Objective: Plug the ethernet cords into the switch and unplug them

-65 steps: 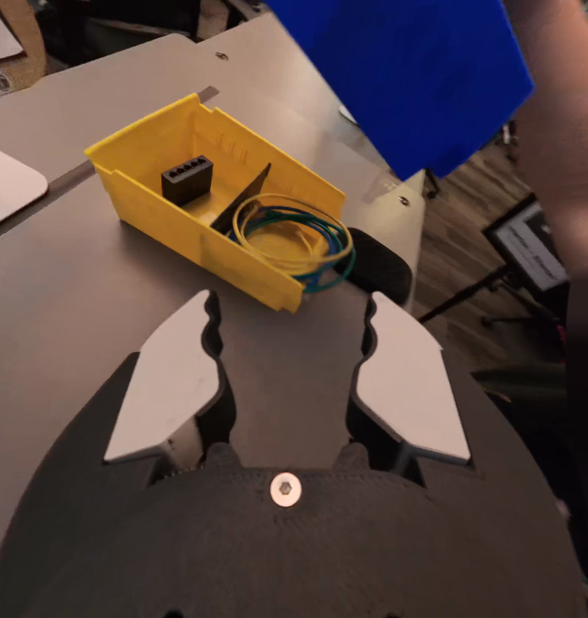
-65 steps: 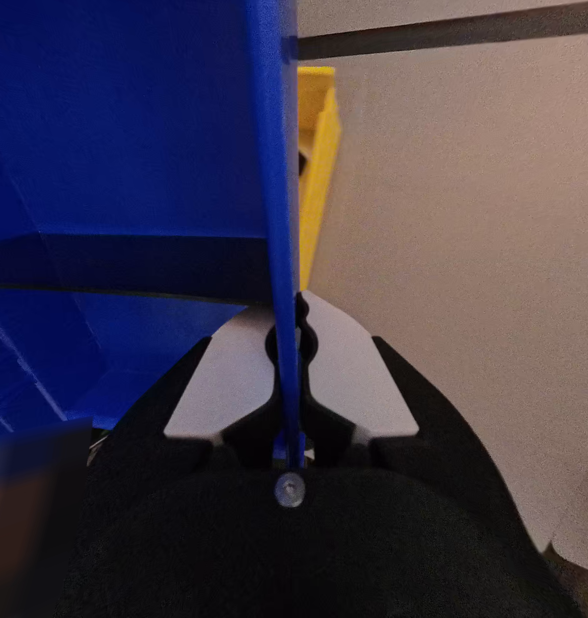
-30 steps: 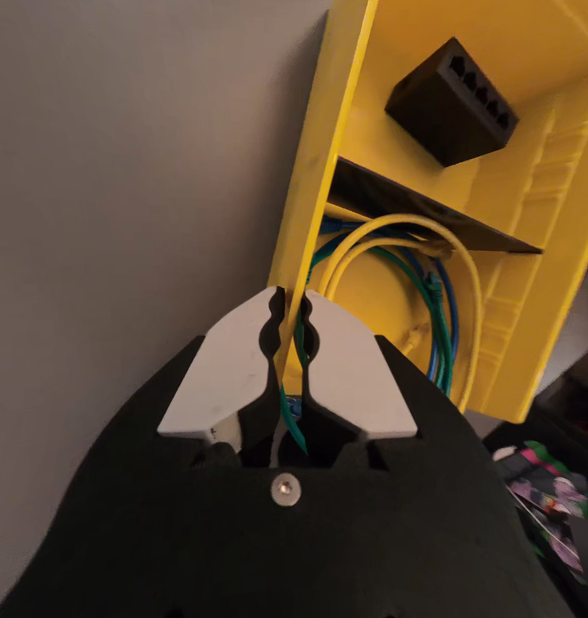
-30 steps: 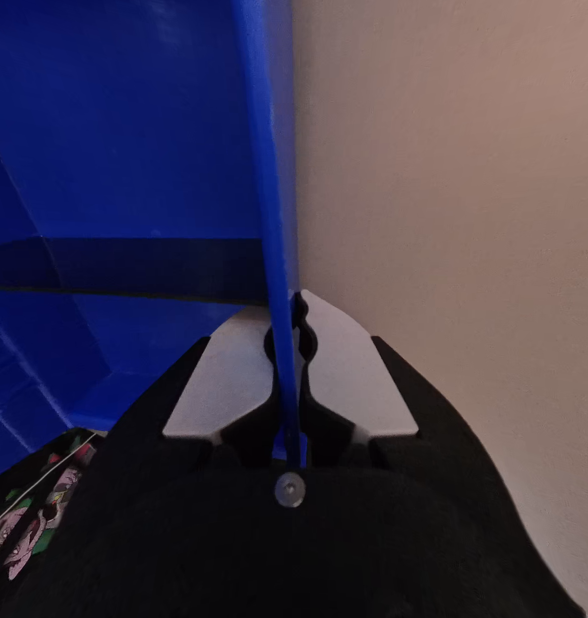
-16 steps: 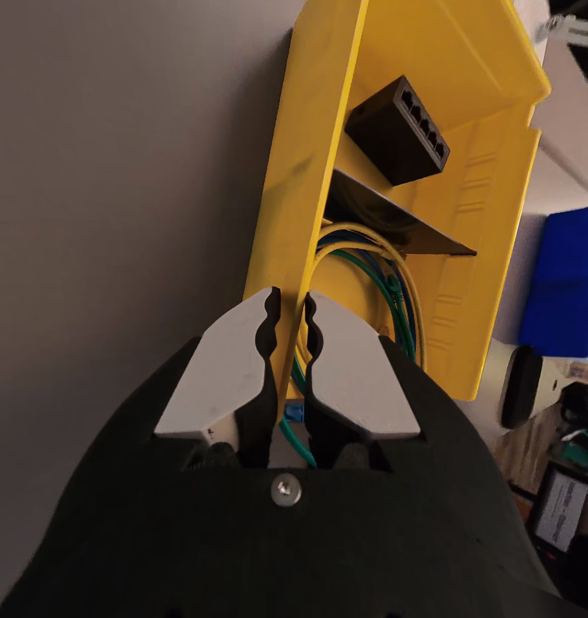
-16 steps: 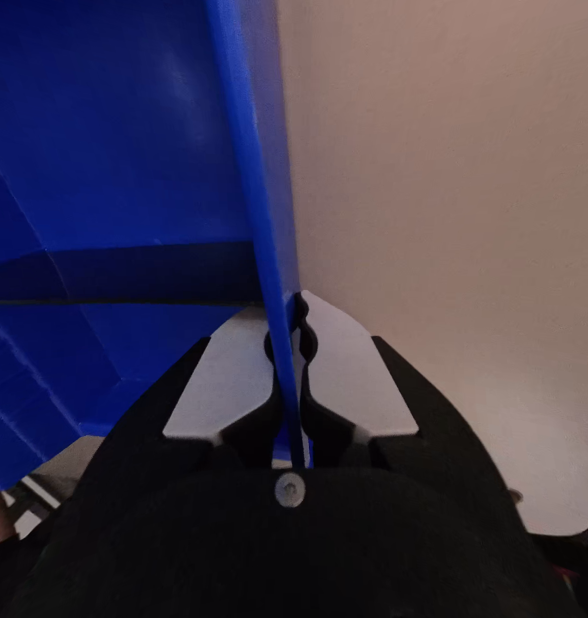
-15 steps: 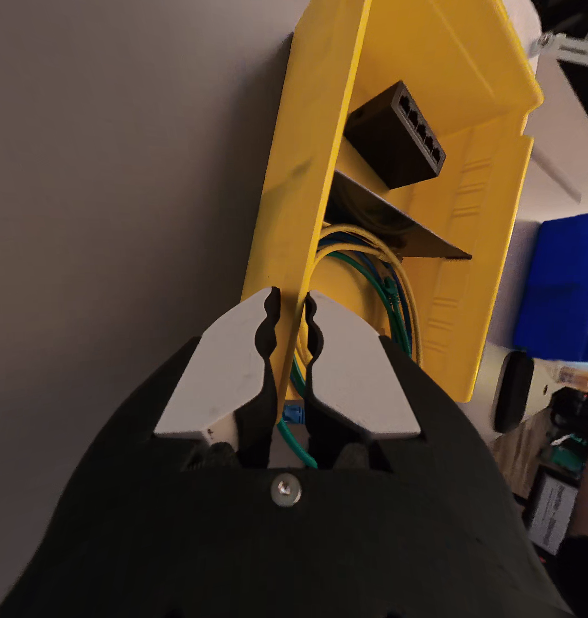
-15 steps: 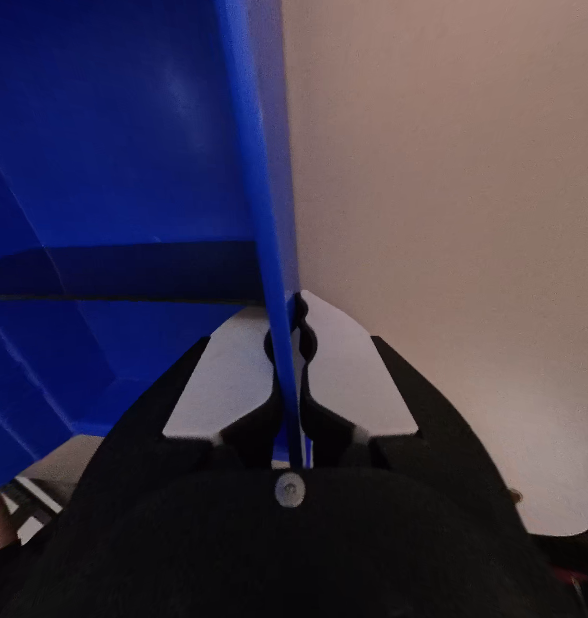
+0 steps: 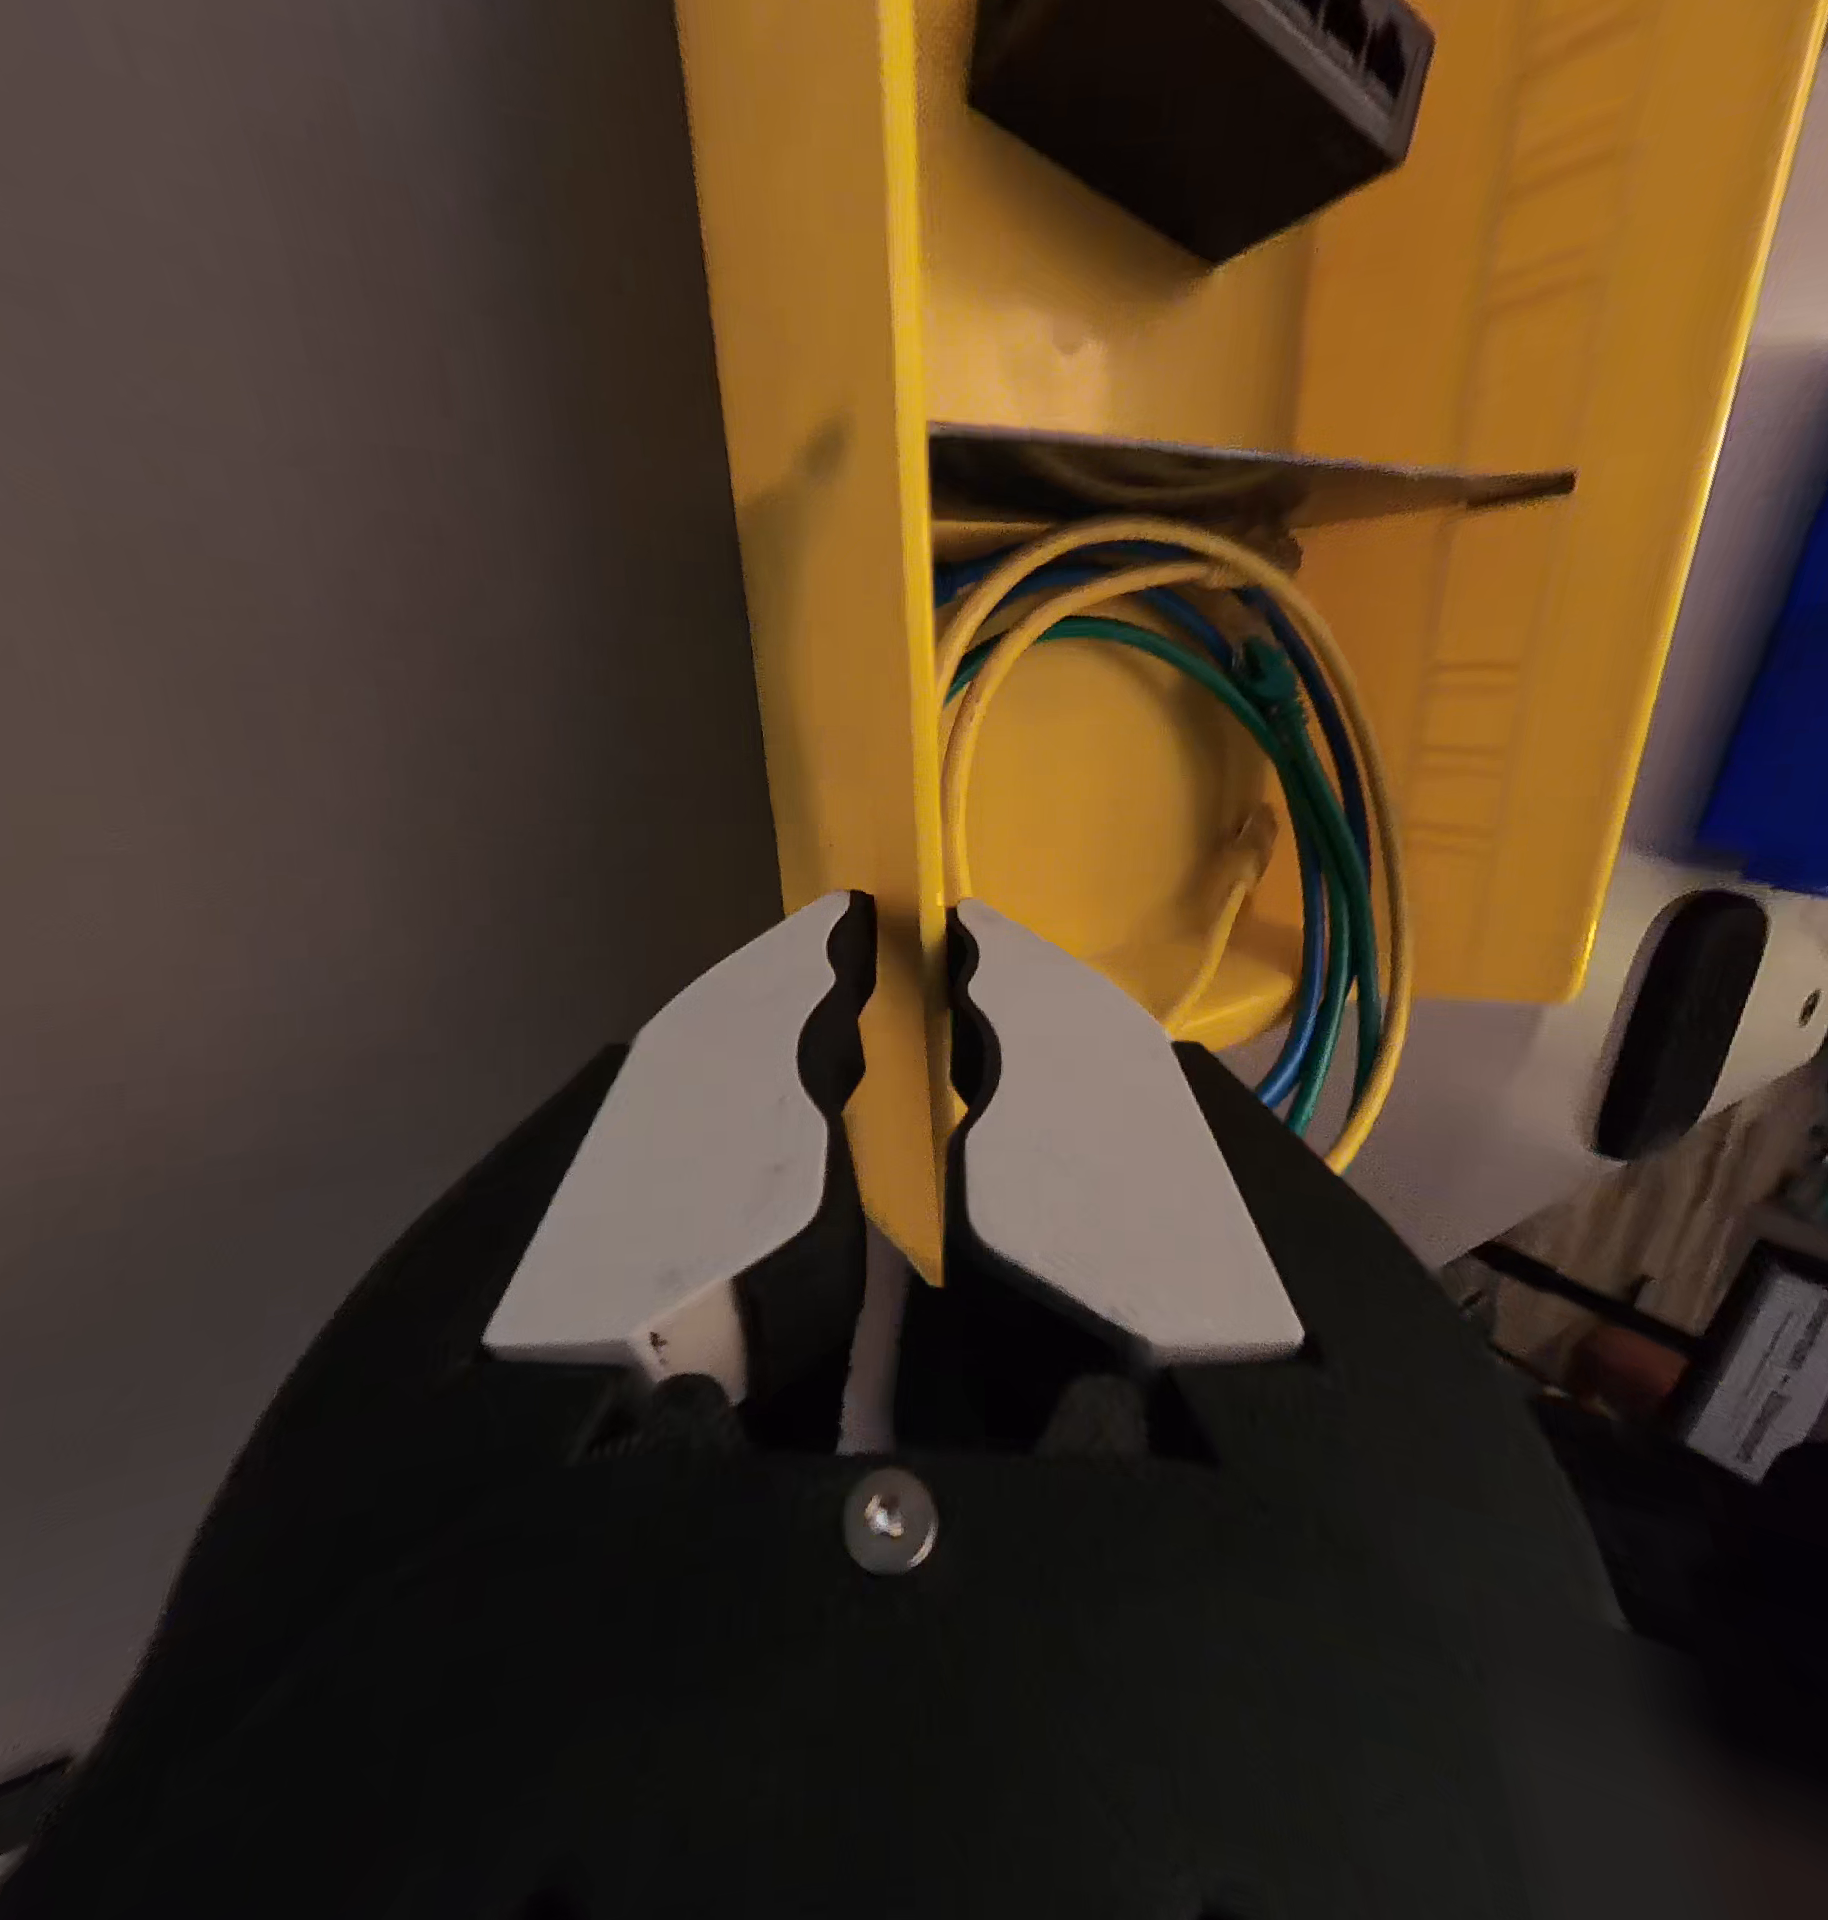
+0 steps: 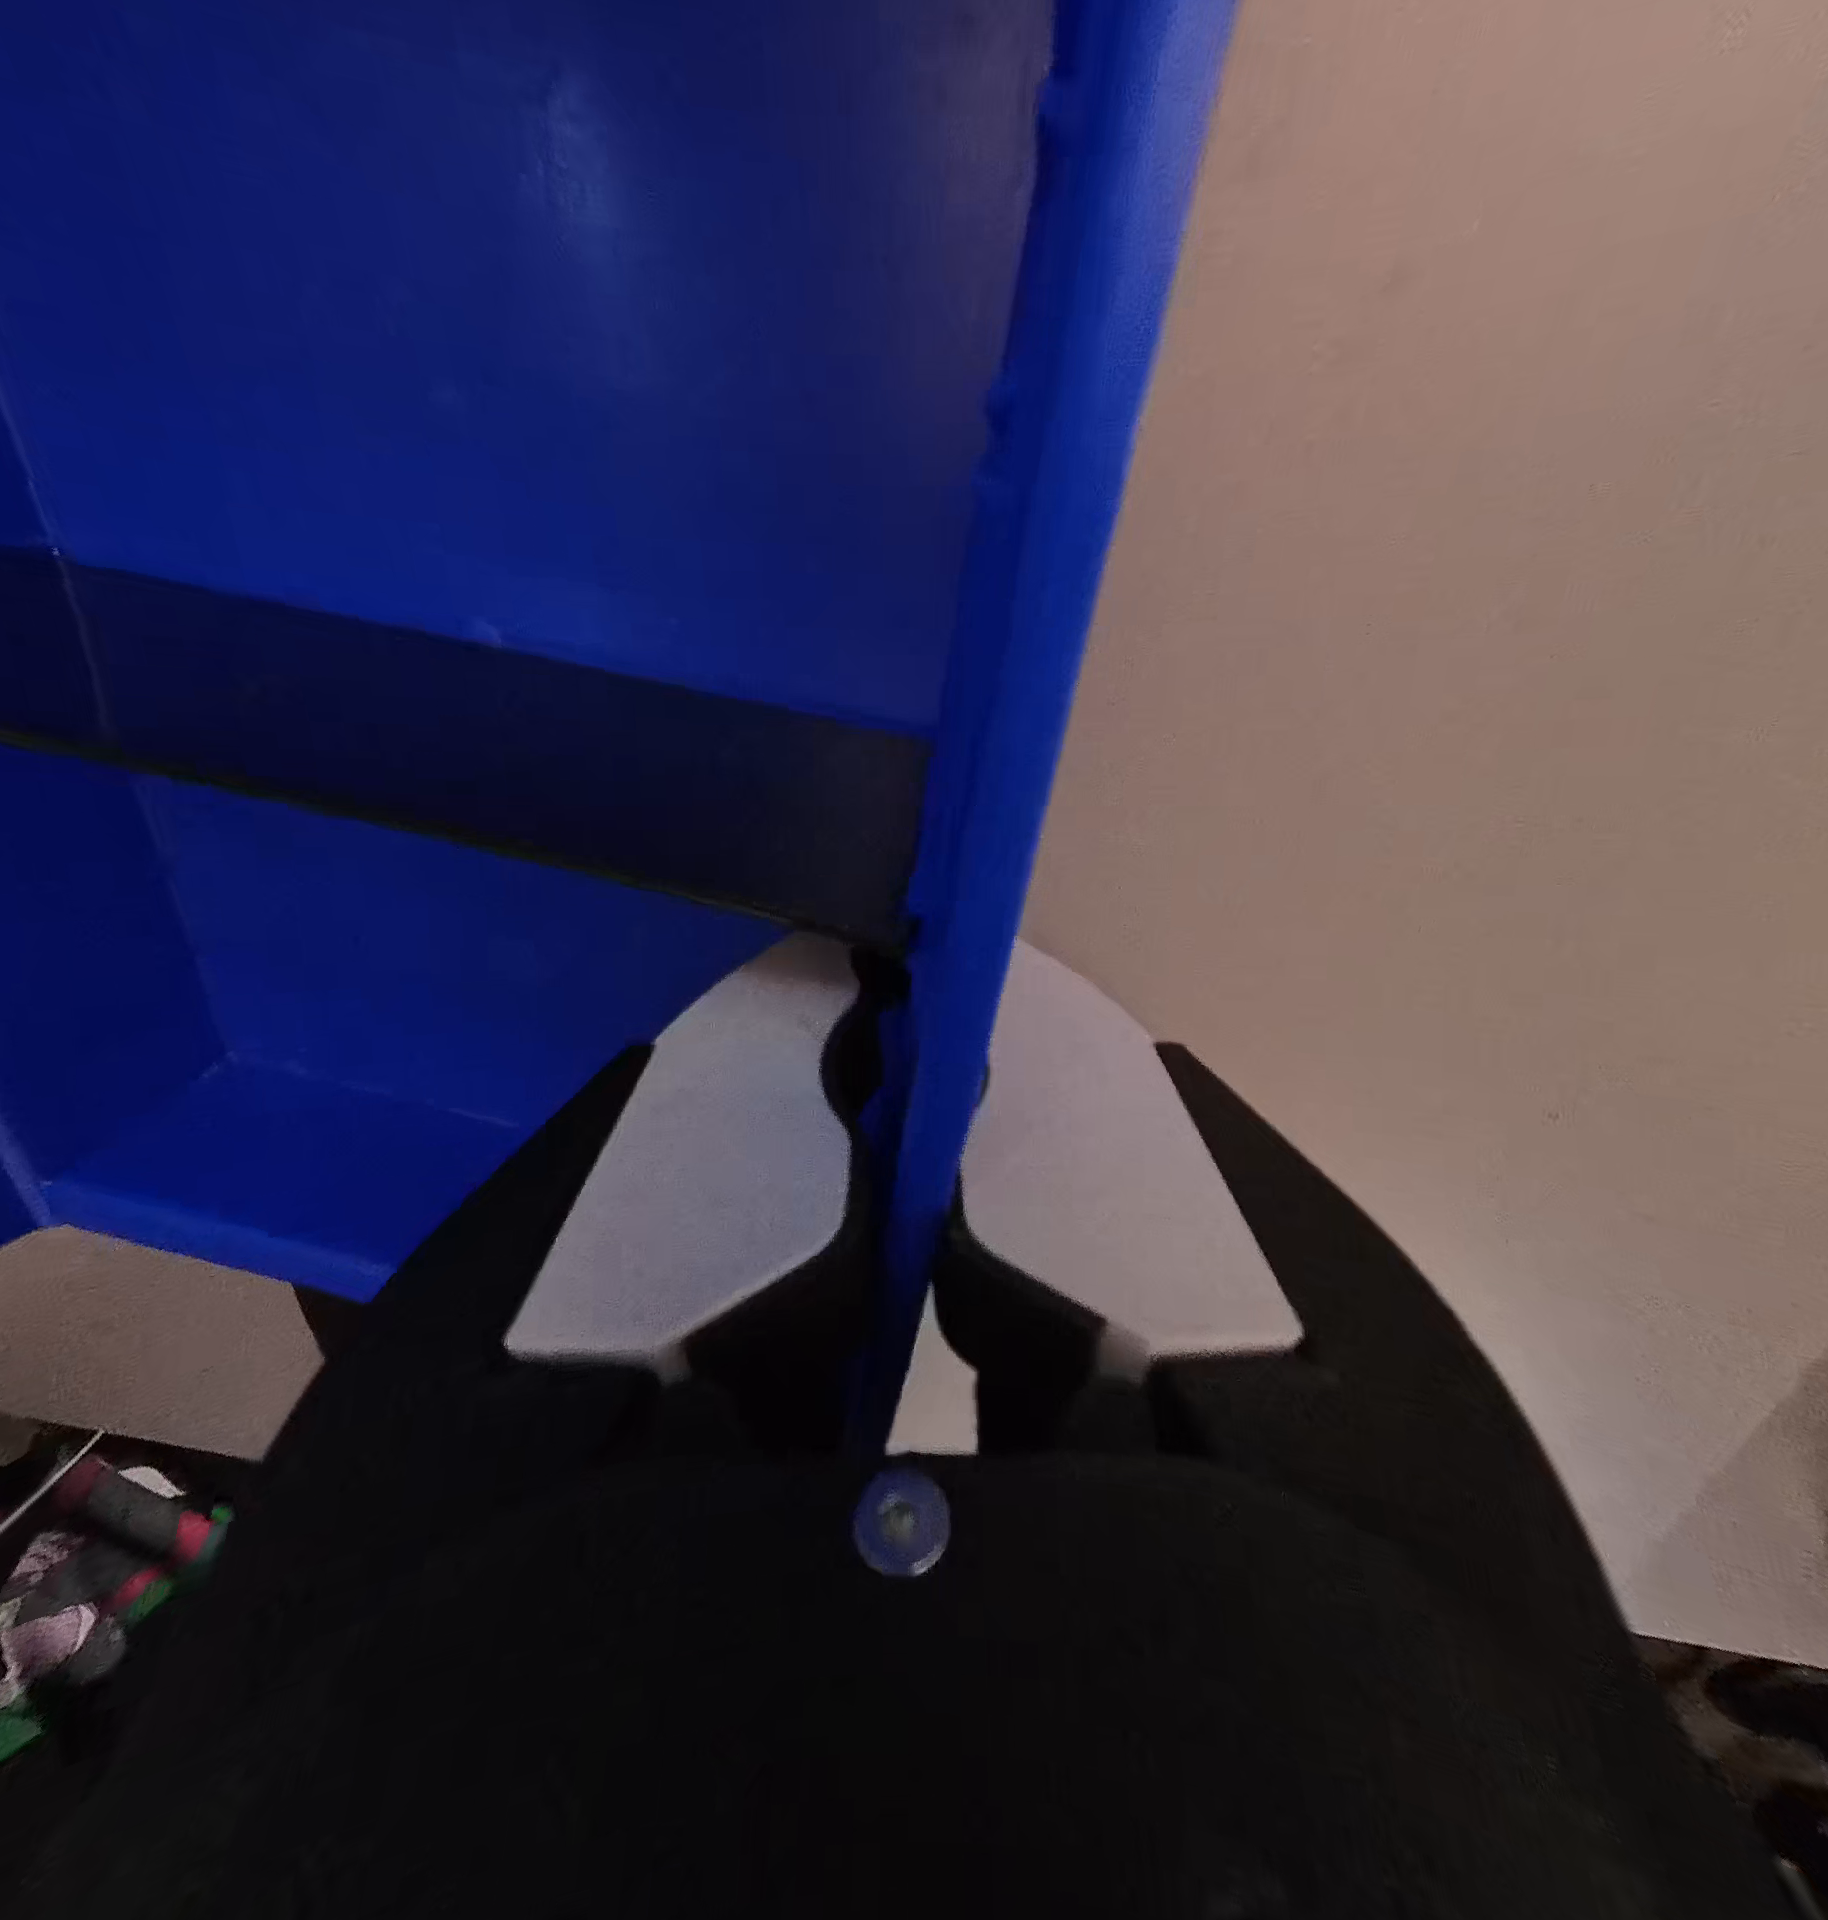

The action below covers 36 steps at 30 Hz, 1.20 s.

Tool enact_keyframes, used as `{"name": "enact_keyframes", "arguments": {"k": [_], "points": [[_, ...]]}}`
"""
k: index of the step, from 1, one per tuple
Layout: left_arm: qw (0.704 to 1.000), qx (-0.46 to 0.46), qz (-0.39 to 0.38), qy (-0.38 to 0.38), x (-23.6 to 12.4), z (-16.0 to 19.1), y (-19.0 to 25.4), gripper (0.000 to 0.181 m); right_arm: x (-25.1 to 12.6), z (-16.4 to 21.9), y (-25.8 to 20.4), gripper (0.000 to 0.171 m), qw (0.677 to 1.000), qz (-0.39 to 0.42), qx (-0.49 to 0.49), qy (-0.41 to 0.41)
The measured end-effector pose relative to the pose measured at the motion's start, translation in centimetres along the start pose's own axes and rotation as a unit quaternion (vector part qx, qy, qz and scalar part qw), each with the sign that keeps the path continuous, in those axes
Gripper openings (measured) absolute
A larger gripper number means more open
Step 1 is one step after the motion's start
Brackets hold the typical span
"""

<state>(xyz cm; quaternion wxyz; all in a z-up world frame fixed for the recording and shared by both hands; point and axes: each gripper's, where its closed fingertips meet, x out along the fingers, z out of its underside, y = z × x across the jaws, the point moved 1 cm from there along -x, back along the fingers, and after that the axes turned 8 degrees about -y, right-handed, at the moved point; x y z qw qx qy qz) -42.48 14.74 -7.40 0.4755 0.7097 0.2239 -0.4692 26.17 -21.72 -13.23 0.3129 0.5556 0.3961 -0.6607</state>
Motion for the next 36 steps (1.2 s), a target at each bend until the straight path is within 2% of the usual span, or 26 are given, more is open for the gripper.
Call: {"name": "enact_keyframes", "arguments": {"k": [23, 25, 27, 30, 32, 36], "points": [[0.999, -0.008, 0.008, 0.037, -0.3, -1.9, -1.1, 0.012, 0.2, -0.5, -1.6, 0.008, 1.0, 0.008, -0.023, -0.008], [0.999, -0.004, 0.006, 0.037, -0.3, -1.9, -1.1, 0.011, 0.2, -0.5, -1.4, 0.011, 0.999, 0.021, -0.028, -0.002], [0.999, -0.005, 0.006, 0.04, -0.6, -1.9, -1.0, 0.011, 0.0, -0.6, -1.2, 0.022, 0.999, 0.037, -0.037, 0.012], [0.996, -0.006, 0.002, 0.089, -2.6, -2.4, -0.8, 0.011, -1.1, -1.0, -1.9, 0.038, 0.997, 0.025, -0.04, 0.052], [0.991, 0.004, -0.008, 0.135, -4.6, -2.6, -0.4, 0.012, -2.6, -1.0, -2.1, 0.041, 0.996, 0.032, -0.03, 0.08], [0.957, 0.06, -0.003, 0.284, -10.7, -3.5, 3.0, 0.014, -7.9, -1.2, -3.1, 0.043, 0.978, 0.096, -0.052, 0.18]]}}
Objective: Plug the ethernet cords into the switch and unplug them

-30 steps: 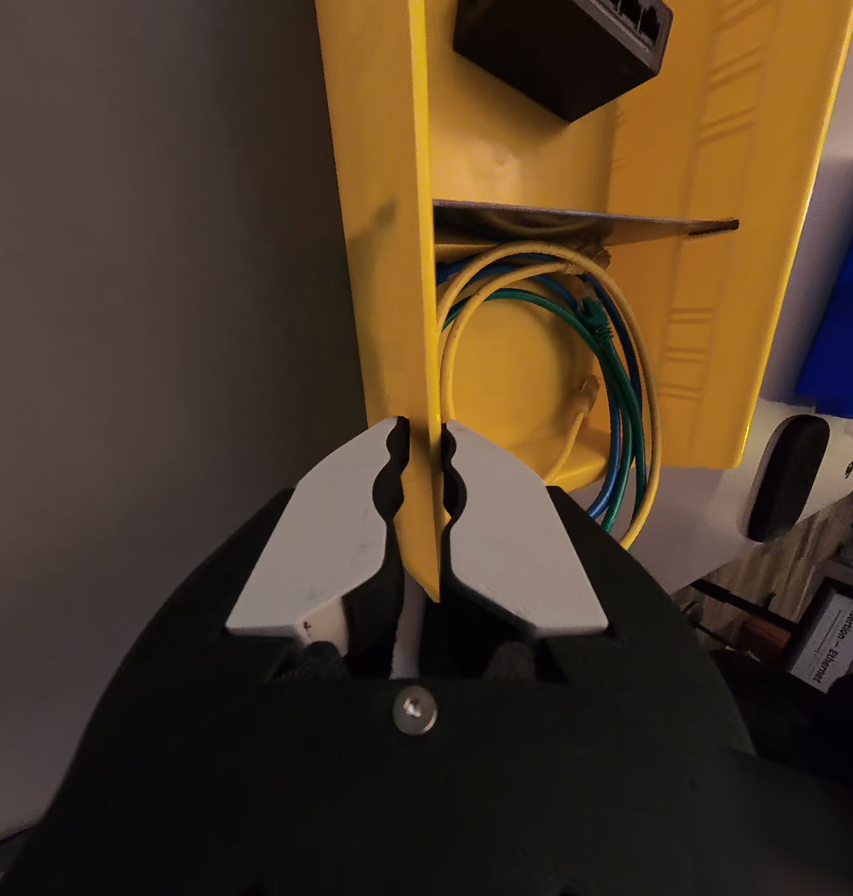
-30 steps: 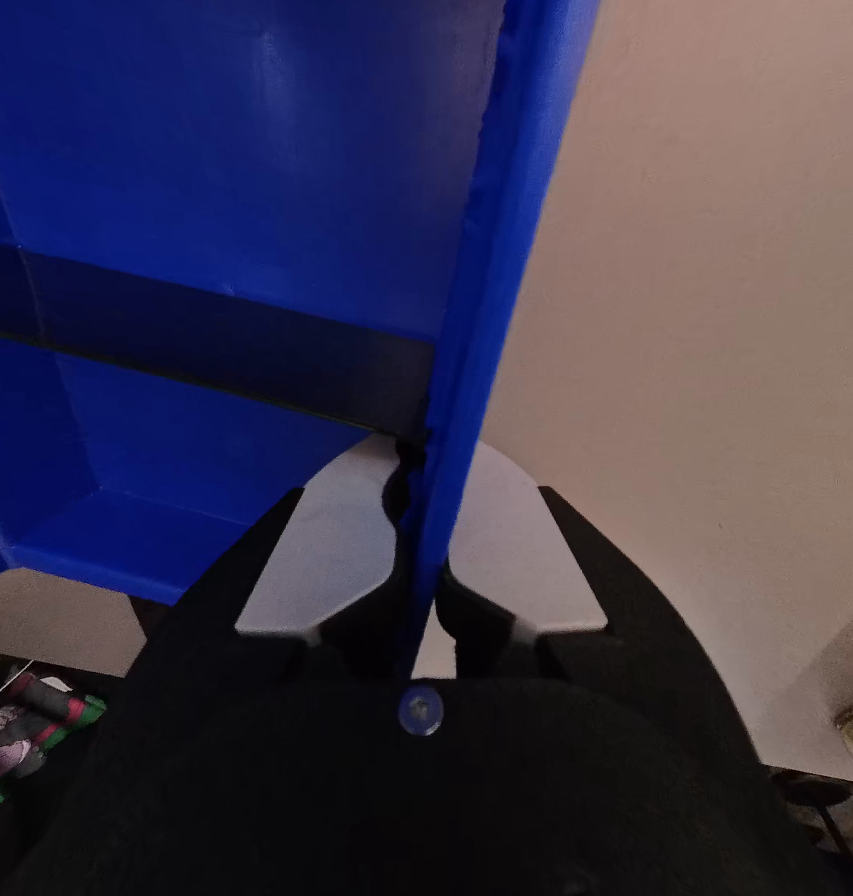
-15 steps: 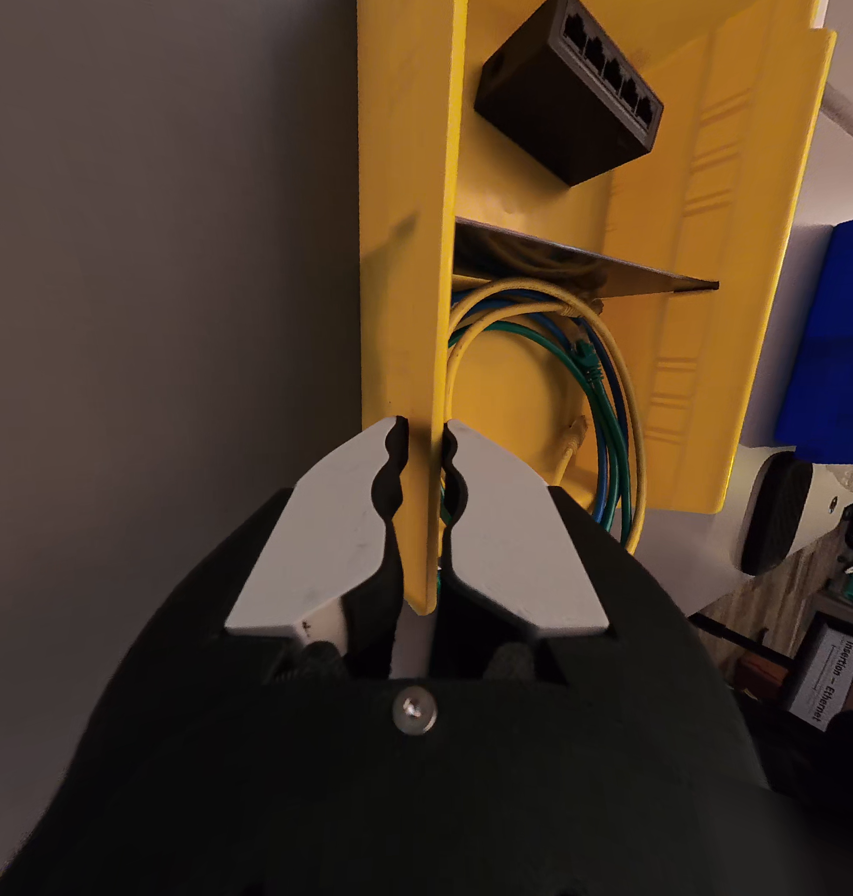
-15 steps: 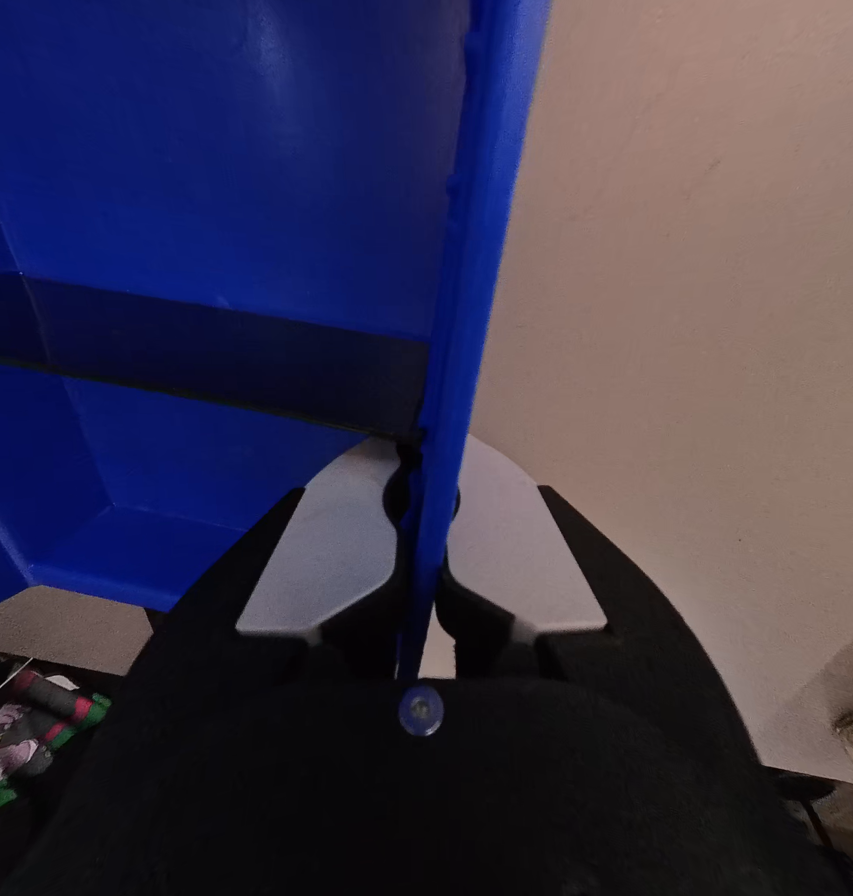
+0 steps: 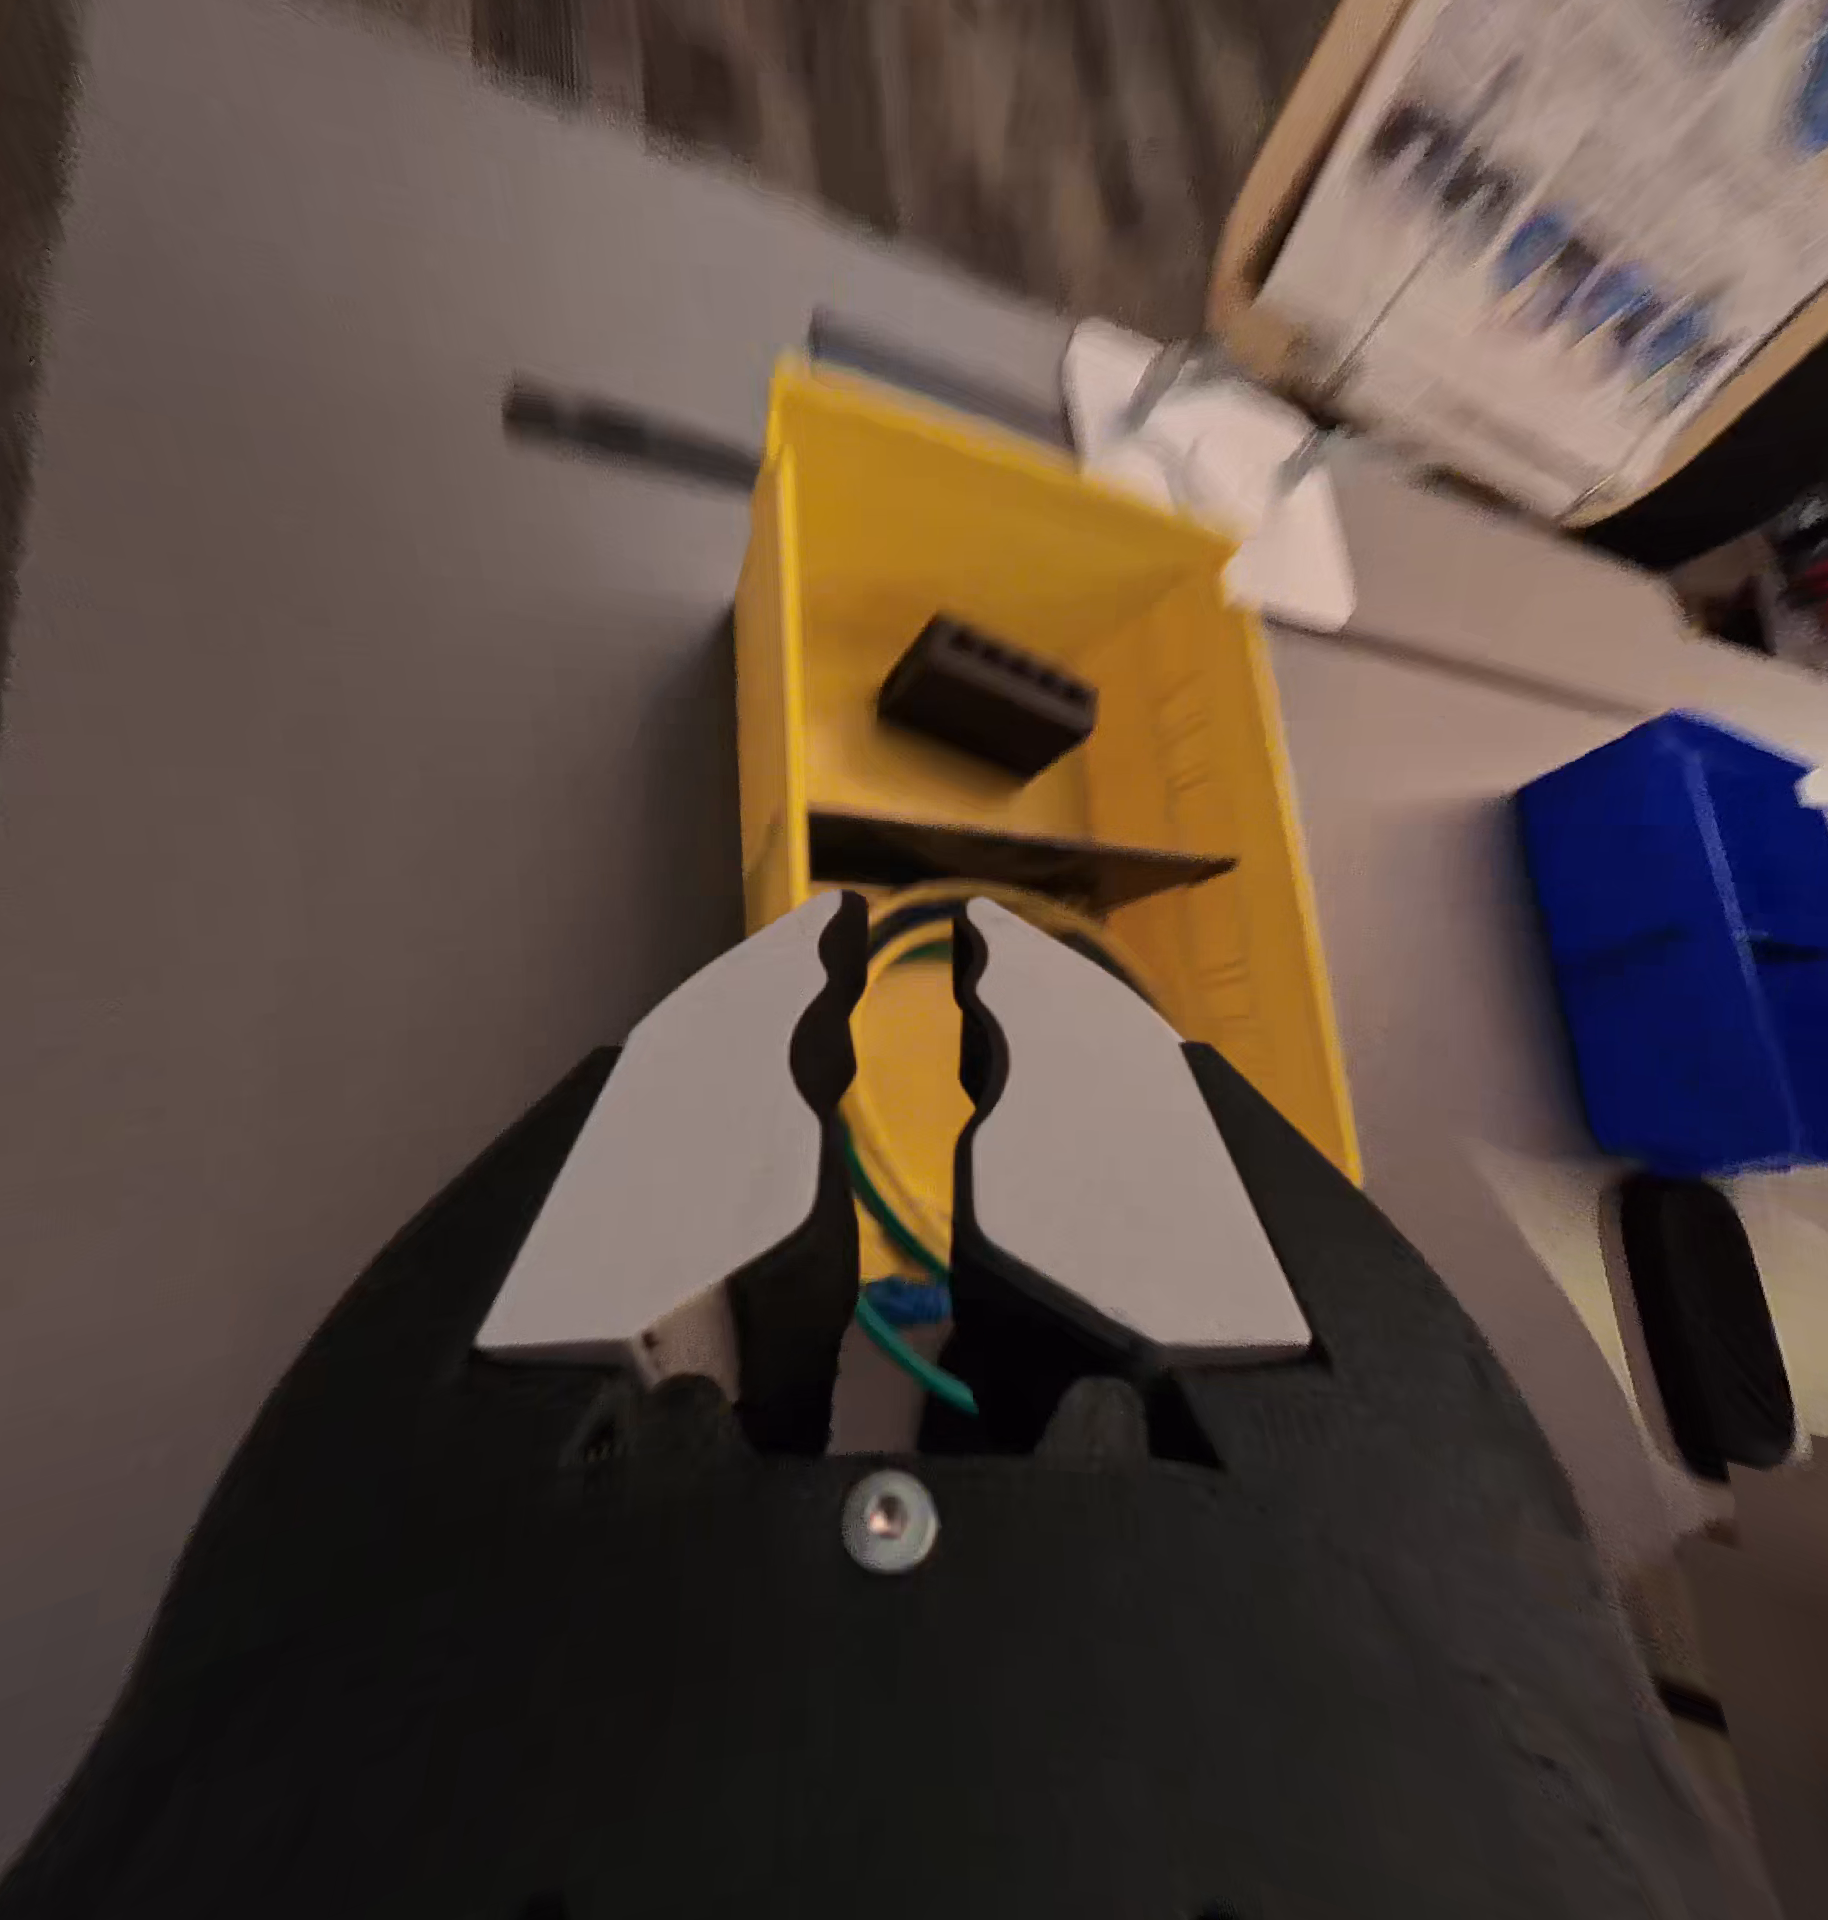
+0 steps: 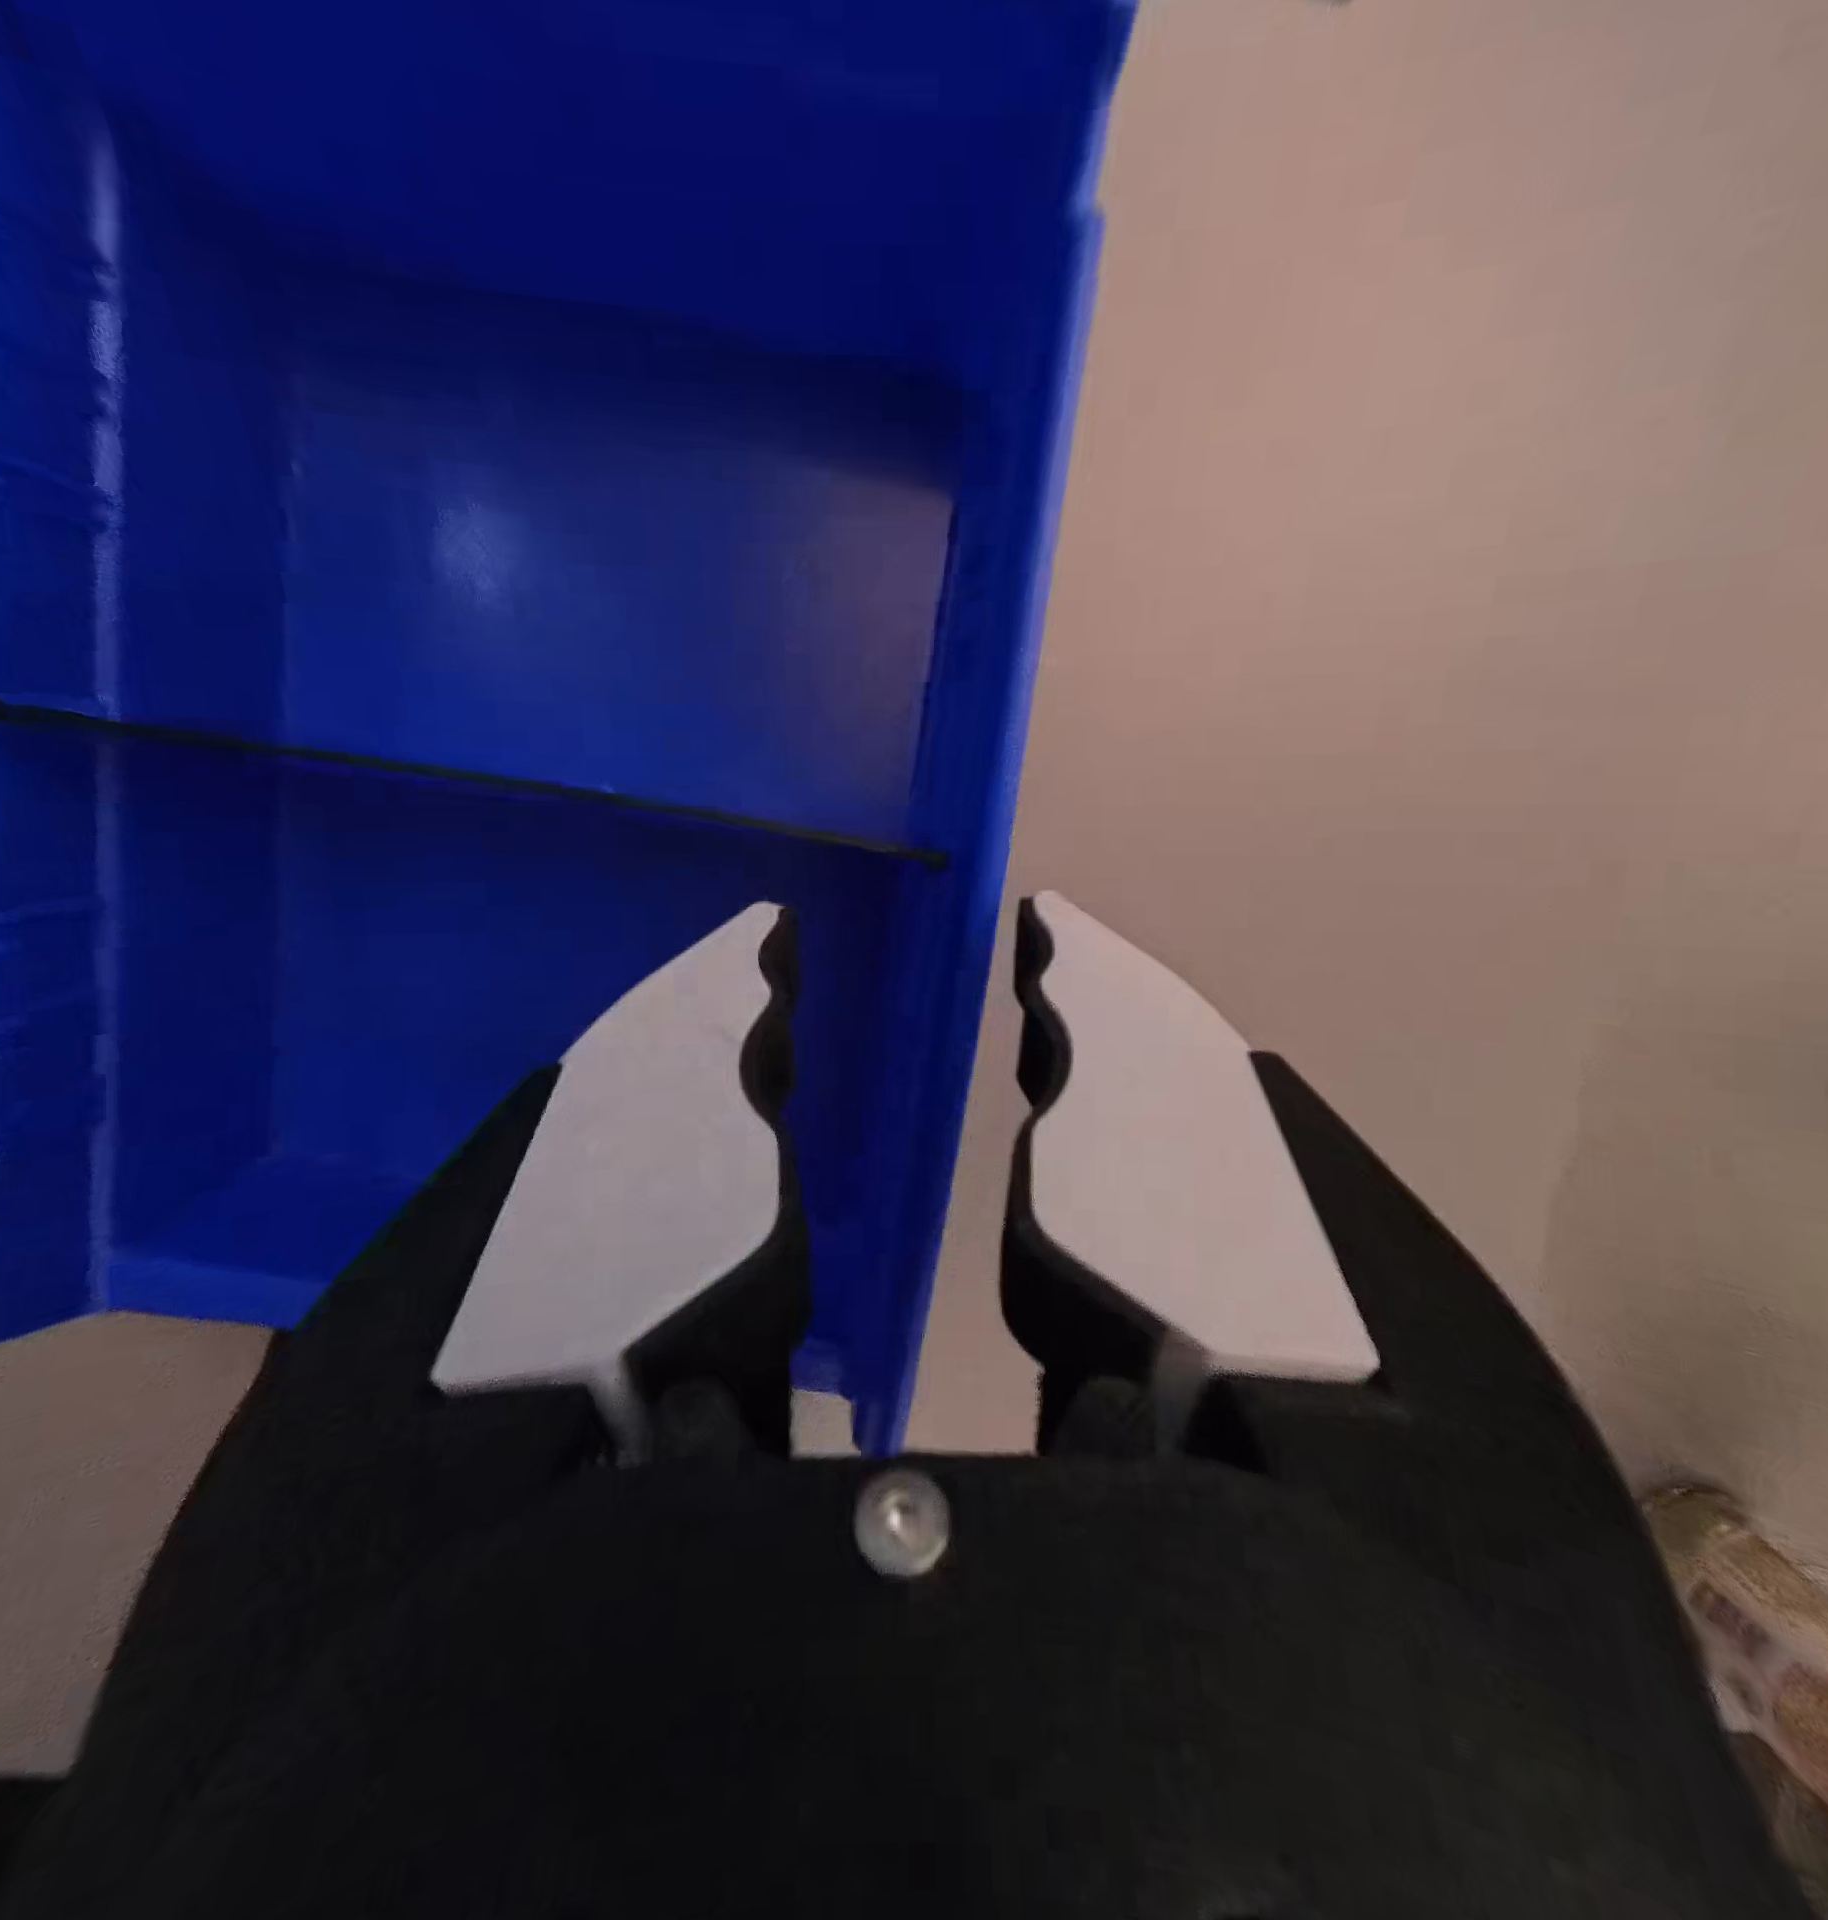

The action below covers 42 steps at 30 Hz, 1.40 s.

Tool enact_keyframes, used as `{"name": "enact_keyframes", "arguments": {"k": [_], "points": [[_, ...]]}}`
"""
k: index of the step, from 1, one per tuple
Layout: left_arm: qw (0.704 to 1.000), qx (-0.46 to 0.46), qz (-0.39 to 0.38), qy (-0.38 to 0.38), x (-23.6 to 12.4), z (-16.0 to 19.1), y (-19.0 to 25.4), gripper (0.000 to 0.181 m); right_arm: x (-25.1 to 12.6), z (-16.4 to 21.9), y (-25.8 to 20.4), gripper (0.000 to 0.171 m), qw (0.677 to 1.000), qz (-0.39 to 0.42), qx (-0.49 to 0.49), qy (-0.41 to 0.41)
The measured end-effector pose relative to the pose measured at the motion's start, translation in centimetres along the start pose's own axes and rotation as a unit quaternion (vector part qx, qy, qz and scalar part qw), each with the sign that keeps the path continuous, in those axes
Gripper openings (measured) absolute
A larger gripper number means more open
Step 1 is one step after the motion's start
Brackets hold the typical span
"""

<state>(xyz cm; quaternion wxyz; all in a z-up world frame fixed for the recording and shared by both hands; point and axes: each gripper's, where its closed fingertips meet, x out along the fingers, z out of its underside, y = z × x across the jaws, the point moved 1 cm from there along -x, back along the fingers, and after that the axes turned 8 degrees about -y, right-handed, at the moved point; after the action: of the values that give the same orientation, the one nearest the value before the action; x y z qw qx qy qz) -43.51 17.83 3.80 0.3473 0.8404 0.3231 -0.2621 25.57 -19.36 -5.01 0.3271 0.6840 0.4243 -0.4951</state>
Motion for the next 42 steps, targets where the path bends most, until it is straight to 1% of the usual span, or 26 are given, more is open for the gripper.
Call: {"name": "enact_keyframes", "arguments": {"k": [2, 3, 4, 5, 7, 9, 10, 11, 13, 16, 18, 19, 20, 22, 23, 24, 25, 26, 27, 29, 32, 35, 37, 39, 41, 42], "points": [[0.995, 0.043, 0.01, 0.093, -2.8, -2.3, 2.6, 0.017, -3.7, -2.2, -1.3, 0.047, 0.995, 0.011, -0.016, 0.101], [0.988, 0.065, 0.017, 0.136, -4.1, -3.2, 4.1, 0.021, -6.0, -3.7, -2.4, 0.05, 0.985, 0.01, -0.033, 0.171], [0.98, 0.088, 0.027, 0.176, -5.3, -3.9, 5.8, 0.027, -8.7, -5.4, -3.8, 0.056, 0.965, 0.009, -0.053, 0.258], [0.97, 0.112, 0.04, 0.211, -6.1, -4.5, 7.6, 0.033, -11.8, -7.0, -5.4, 0.063, 0.932, 0.008, -0.069, 0.356], [0.946, 0.165, 0.066, 0.271, -6.6, -5.2, 11.6, 0.044, -17.6, -8.4, -8.5, 0.066, 0.851, 0.007, -0.093, 0.517], [0.916, 0.231, 0.089, 0.316, -6.0, -5.4, 15.8, 0.05, -22.3, -8.5, -12.0, 0.067, 0.769, -0.009, -0.13, 0.625], [0.905, 0.261, 0.095, 0.323, -5.2, -5.3, 17.7, 0.051, -24.1, -8.5, -13.6, 0.066, 0.739, -0.025, -0.14, 0.659], [0.901, 0.284, 0.098, 0.314, -4.1, -5.1, 19.1, 0.053, -25.4, -8.6, -15.1, 0.064, 0.719, -0.045, -0.148, 0.677], [0.905, 0.321, 0.107, 0.256, -1.4, -3.9, 21.3, 0.064, -26.9, -8.7, -18.0, 0.063, 0.694, -0.098, -0.164, 0.694], [0.915, 0.355, 0.107, 0.156, 1.4, -1.7, 22.1, 0.073, -26.5, -8.2, -21.2, 0.063, 0.664, -0.163, -0.185, 0.706], [0.913, 0.382, 0.084, 0.117, 2.0, -0.6, 21.4, 0.072, -25.9, -8.3, -21.9, 0.044, 0.626, -0.18, -0.177, 0.738], [0.91, 0.397, 0.07, 0.093, 2.2, 0.1, 20.9, 0.067, -25.2, -8.7, -22.5, 0.044, 0.625, -0.197, -0.182, 0.733], [0.909, 0.409, 0.055, 0.06, 2.3, 1.1, 20.3, 0.061, -24.2, -9.1, -23.2, 0.044, 0.635, -0.219, -0.192, 0.715], [0.905, 0.425, 0.017, 0.004, 2.2, 2.8, 18.9, 0.061, -22.2, -10.0, -24.0, 0.047, 0.661, -0.264, -0.197, 0.675], [0.901, 0.433, -0.004, -0.005, 1.9, 3.3, 18.4, 0.059, -21.7, -10.3, -24.2, 0.047, 0.665, -0.281, -0.193, 0.664], [0.898, 0.438, -0.03, 0.004, 1.4, 3.2, 18.2, 0.061, -21.4, -10.4, -24.2, 0.047, 0.665, -0.294, -0.189, 0.659], [0.898, 0.434, -0.067, 0.035, 0.6, 2.2, 18.1, 0.062, -21.2, -10.4, -24.2, 0.047, 0.667, -0.301, -0.187, 0.655], [0.898, 0.42, -0.101, 0.08, -0.5, 1.0, 18.5, 0.063, -20.9, -10.5, -24.0, 0.047, 0.669, -0.303, -0.186, 0.653], [0.9, 0.403, -0.113, 0.121, -1.6, 0.2, 19.3, 0.062, -20.8, -10.5, -23.9, 0.047, 0.67, -0.301, -0.188, 0.652], [0.903, 0.389, -0.081, 0.165, -2.9, 0.6, 22.0, 0.059, -20.9, -10.4, -23.5, 0.047, 0.671, -0.299, -0.191, 0.651], [0.895, 0.415, -0.037, 0.157, -2.5, 3.4, 24.4, 0.058, -21.4, -10.1, -23.1, 0.047, 0.664, -0.32, -0.187, 0.649], [0.863, 0.491, -0.087, 0.075, -0.1, 6.9, 21.7, 0.055, -21.8, -10.2, -22.7, 0.047, 0.663, -0.335, -0.191, 0.642], [0.831, 0.543, -0.122, -0.016, 1.6, 9.8, 18.1, 0.047, -22.0, -10.2, -22.2, 0.047, 0.663, -0.337, -0.19, 0.641], [0.804, 0.566, -0.135, -0.119, 3.1, 12.9, 14.2, 0.044, -22.5, -9.9, -21.8, 0.047, 0.655, -0.351, -0.186, 0.642], [0.792, 0.568, -0.138, -0.176, 4.2, 14.7, 11.5, 0.042, -23.0, -9.6, -21.3, 0.047, 0.644, -0.368, -0.18, 0.646], [0.794, 0.565, -0.124, -0.189, 4.6, 15.4, 10.8, 0.035, -23.2, -9.5, -21.0, 0.046, 0.639, -0.375, -0.176, 0.648]]}}
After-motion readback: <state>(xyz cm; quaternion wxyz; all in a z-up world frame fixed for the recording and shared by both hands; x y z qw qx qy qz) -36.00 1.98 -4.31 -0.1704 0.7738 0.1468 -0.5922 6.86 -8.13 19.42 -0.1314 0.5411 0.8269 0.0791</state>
